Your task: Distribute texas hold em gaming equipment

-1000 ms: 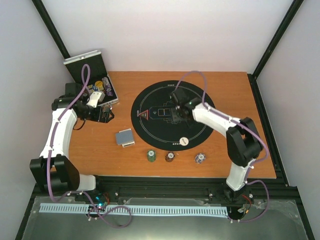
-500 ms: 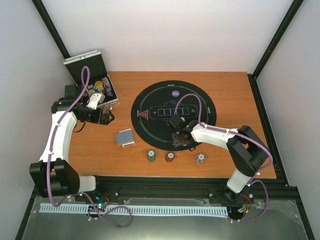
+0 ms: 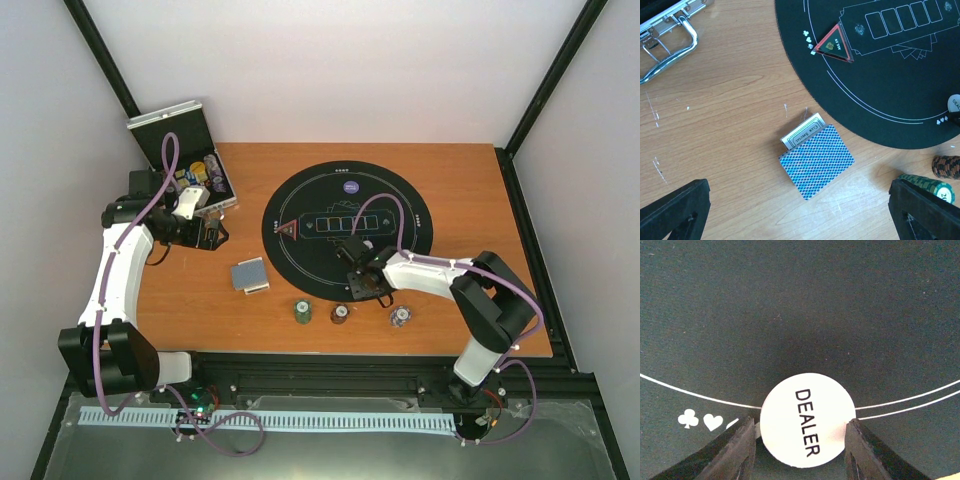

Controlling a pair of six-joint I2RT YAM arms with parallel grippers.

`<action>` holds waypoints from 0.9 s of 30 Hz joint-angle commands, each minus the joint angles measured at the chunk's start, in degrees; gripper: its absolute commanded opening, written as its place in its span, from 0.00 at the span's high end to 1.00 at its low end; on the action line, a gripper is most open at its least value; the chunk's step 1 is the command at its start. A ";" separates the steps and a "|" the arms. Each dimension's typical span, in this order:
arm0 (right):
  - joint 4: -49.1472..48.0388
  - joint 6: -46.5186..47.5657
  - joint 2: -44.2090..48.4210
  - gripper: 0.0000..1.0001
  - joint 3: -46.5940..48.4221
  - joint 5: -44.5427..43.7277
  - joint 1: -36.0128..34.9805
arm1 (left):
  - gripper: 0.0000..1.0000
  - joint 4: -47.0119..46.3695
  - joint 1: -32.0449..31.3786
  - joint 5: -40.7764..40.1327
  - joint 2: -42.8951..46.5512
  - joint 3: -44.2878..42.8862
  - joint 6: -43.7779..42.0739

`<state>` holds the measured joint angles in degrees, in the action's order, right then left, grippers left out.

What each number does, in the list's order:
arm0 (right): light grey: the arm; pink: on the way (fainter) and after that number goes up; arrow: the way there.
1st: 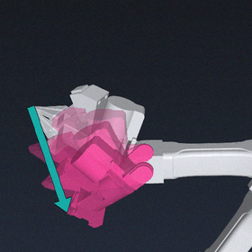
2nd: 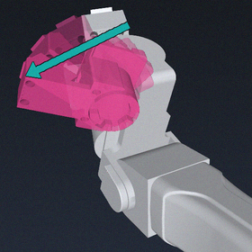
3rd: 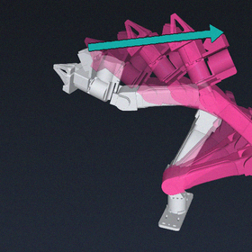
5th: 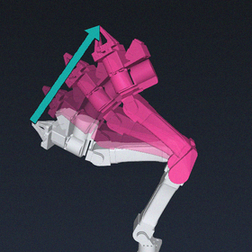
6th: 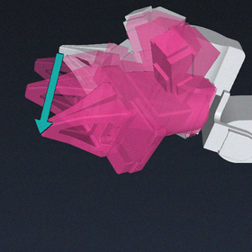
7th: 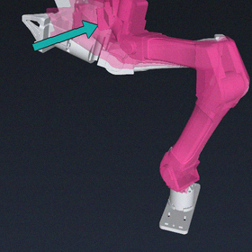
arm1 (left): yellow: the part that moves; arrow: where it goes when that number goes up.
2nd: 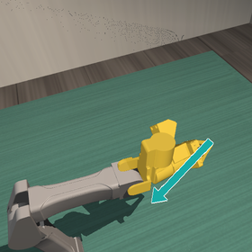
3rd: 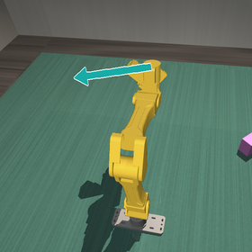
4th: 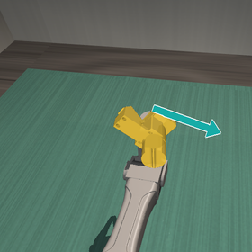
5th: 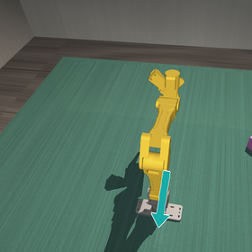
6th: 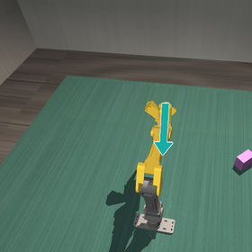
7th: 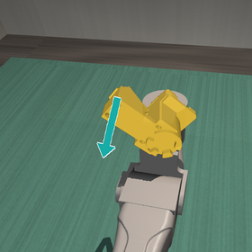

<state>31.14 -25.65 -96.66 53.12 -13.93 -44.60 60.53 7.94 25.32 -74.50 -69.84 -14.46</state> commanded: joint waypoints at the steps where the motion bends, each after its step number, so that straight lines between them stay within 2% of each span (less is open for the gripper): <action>1: -0.39 -0.81 0.17 0.51 -2.49 -1.45 1.56 | 0.00 1.51 0.31 0.75 1.13 -2.06 0.36; 7: -0.90 0.54 0.35 0.54 -3.02 -1.83 6.17 | 0.00 1.69 0.32 0.83 1.20 -2.58 0.44; 19: 1.19 3.84 -0.24 0.54 0.31 -4.25 14.25 | 0.00 1.78 0.32 0.80 1.18 -3.19 0.44; 27: 2.69 4.86 4.59 0.43 2.93 0.99 13.05 | 0.00 1.70 0.32 0.64 1.14 -2.67 -0.02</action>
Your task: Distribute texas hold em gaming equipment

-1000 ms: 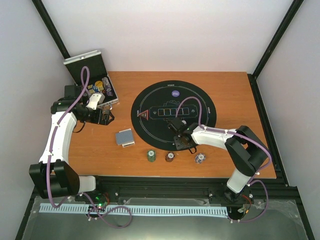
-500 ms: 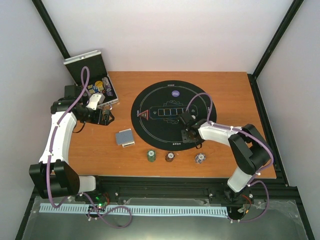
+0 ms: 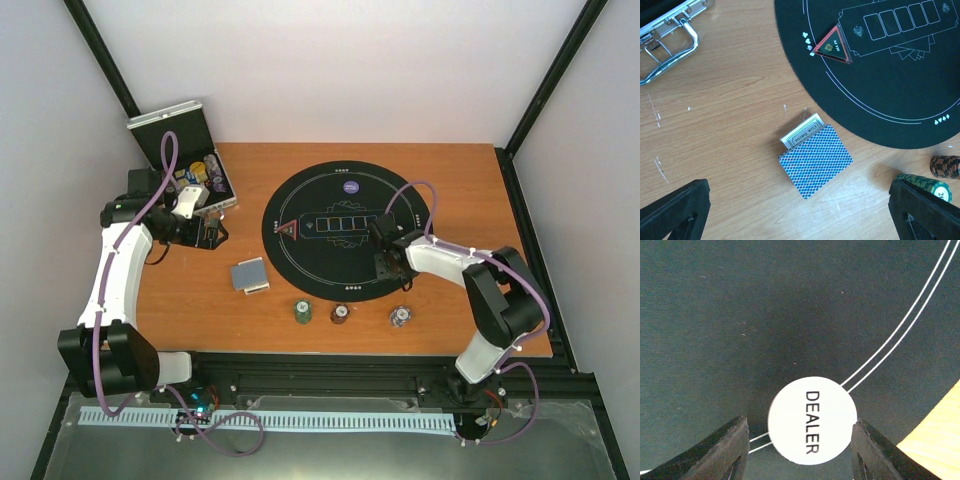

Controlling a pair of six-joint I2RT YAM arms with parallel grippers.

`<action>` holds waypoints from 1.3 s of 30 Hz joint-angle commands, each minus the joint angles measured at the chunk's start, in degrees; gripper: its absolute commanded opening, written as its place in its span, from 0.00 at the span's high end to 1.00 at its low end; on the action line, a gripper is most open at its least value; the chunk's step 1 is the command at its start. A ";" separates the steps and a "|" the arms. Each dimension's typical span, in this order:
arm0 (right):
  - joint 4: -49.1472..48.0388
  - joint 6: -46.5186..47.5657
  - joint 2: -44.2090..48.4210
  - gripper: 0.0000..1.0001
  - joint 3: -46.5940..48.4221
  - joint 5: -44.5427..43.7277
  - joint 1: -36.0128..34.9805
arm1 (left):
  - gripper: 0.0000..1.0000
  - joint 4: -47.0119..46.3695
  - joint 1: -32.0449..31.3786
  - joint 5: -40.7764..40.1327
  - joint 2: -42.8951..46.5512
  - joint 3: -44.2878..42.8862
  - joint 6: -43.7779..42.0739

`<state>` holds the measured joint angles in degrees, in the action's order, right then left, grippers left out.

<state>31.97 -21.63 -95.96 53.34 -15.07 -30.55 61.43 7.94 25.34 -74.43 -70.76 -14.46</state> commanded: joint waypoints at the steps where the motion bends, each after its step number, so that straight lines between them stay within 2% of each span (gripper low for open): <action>1: 2.43 0.90 5.08 0.42 3.62 2.47 -2.26 | 0.00 0.72 0.32 0.70 0.97 -1.67 -0.03; 10: 10.90 -3.74 9.89 0.33 15.11 4.23 -19.55 | 0.00 -1.01 0.32 -0.72 2.63 0.80 -0.42; 14: 12.04 -7.25 6.74 0.28 18.36 5.30 -27.82 | 0.00 -2.89 0.27 -2.52 4.50 3.62 -1.02; 18: 11.69 -9.24 2.50 0.24 20.61 6.90 -32.66 | 0.00 -4.19 0.32 -3.53 5.95 5.53 -1.70; 24: 12.15 -9.15 -4.48 0.23 23.79 8.70 -36.19 | 0.00 -4.96 0.32 -3.65 6.17 6.55 -1.38; 39: 11.85 -8.52 -9.61 0.30 24.61 10.06 -36.61 | 0.00 -4.12 0.32 -2.93 6.15 5.66 -1.61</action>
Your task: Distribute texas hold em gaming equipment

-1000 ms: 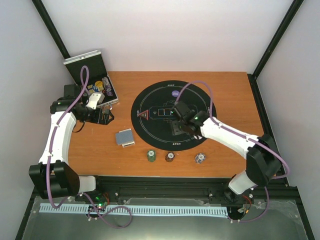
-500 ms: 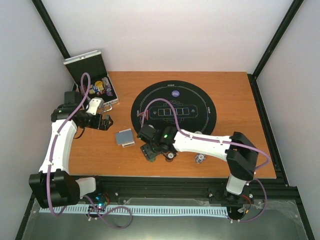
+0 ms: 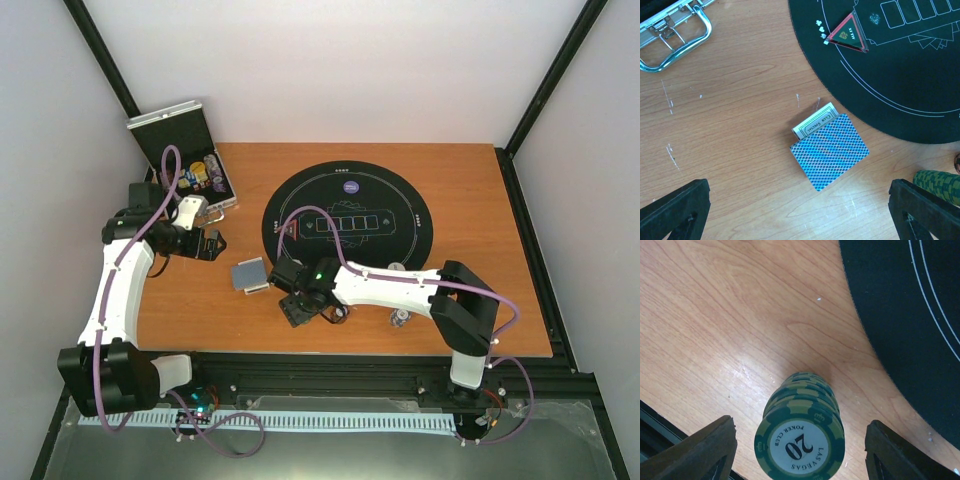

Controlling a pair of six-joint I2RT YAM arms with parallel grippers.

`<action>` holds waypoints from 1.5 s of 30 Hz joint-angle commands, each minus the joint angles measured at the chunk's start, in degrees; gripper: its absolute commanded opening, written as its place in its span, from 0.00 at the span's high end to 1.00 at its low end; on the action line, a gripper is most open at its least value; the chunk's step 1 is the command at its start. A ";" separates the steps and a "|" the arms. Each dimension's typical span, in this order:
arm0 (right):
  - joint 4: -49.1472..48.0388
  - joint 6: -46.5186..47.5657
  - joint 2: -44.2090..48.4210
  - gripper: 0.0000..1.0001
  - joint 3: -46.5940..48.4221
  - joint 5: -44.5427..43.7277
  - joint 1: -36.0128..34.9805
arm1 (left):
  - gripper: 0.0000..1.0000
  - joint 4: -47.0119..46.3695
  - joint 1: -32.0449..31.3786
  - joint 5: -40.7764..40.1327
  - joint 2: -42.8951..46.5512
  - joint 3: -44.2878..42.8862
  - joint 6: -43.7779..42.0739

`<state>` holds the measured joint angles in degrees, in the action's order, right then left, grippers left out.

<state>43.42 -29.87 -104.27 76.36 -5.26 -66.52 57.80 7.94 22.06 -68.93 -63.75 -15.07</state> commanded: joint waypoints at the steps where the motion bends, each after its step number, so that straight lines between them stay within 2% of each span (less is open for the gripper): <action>1: 0.29 -0.28 -1.48 0.31 1.64 0.19 -0.61 | 0.00 -0.40 0.32 0.33 0.64 -1.53 -1.00; 22: 0.21 -0.44 -2.14 0.59 2.18 -0.30 -0.62 | 0.00 0.38 0.32 0.17 0.70 -1.91 -1.36; 25: 0.24 -0.32 -2.46 0.59 2.34 -0.15 -0.57 | 0.00 0.54 0.26 0.17 0.81 -2.20 -1.45; 28: 0.73 -0.28 -2.83 0.50 2.48 -0.26 -0.62 | 0.00 0.86 0.32 0.29 0.86 -2.59 -1.52; 32: 0.94 -0.11 -2.61 0.49 2.63 -1.08 -0.63 | 0.00 0.83 0.32 0.51 0.99 -2.92 -1.45; 45: 2.13 0.03 -1.52 0.69 3.82 -1.87 -0.58 | 0.00 1.10 0.27 0.82 0.57 -3.27 -1.54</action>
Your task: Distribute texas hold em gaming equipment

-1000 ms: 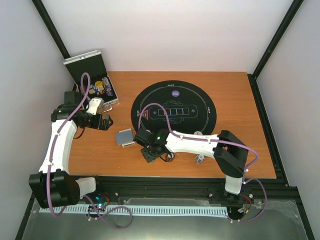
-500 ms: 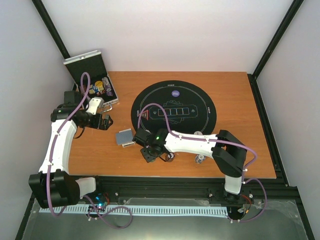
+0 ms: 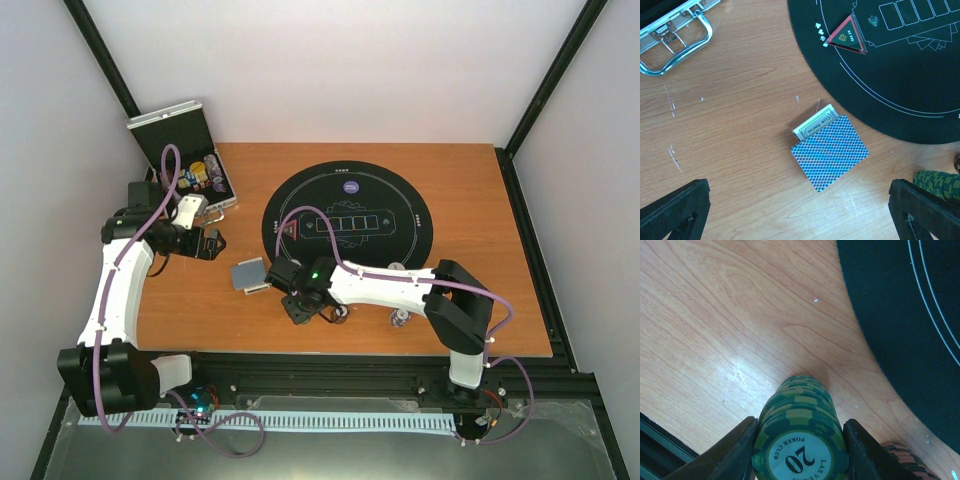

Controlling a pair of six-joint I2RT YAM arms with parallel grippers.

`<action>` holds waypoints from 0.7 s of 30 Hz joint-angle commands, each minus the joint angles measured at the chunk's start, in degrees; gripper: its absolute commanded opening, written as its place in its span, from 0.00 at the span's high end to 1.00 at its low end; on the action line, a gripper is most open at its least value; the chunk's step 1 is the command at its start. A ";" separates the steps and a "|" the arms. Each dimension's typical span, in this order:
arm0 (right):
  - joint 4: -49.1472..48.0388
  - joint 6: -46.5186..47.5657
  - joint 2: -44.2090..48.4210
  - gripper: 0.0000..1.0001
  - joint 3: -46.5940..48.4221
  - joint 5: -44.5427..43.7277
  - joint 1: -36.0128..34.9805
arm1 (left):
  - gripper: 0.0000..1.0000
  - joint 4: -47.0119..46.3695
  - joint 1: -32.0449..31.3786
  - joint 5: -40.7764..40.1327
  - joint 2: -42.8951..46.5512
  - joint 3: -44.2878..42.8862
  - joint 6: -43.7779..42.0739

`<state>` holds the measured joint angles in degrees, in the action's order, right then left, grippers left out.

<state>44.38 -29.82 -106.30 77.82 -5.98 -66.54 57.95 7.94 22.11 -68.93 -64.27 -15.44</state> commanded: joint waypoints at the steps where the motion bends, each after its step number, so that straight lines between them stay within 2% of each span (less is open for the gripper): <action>1: 1.34 0.07 0.68 0.70 2.62 -1.14 -0.56 | 0.00 1.01 0.30 0.82 0.55 -2.78 -1.16; 11: 5.09 2.36 2.11 0.70 6.70 -2.70 0.42 | 0.00 1.84 0.31 1.64 0.20 -3.29 -1.51; 17: 4.99 7.35 -1.70 0.72 12.66 -2.40 8.02 | 0.00 1.66 0.32 2.20 0.16 -3.92 -0.72; 21: 4.63 10.49 -8.77 0.73 18.65 -0.93 13.49 | 0.00 1.80 0.32 2.22 -0.74 -4.49 0.04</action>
<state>49.39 -23.68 -108.75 91.64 -6.98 -57.84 58.96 7.94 23.27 -69.04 -65.73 -15.90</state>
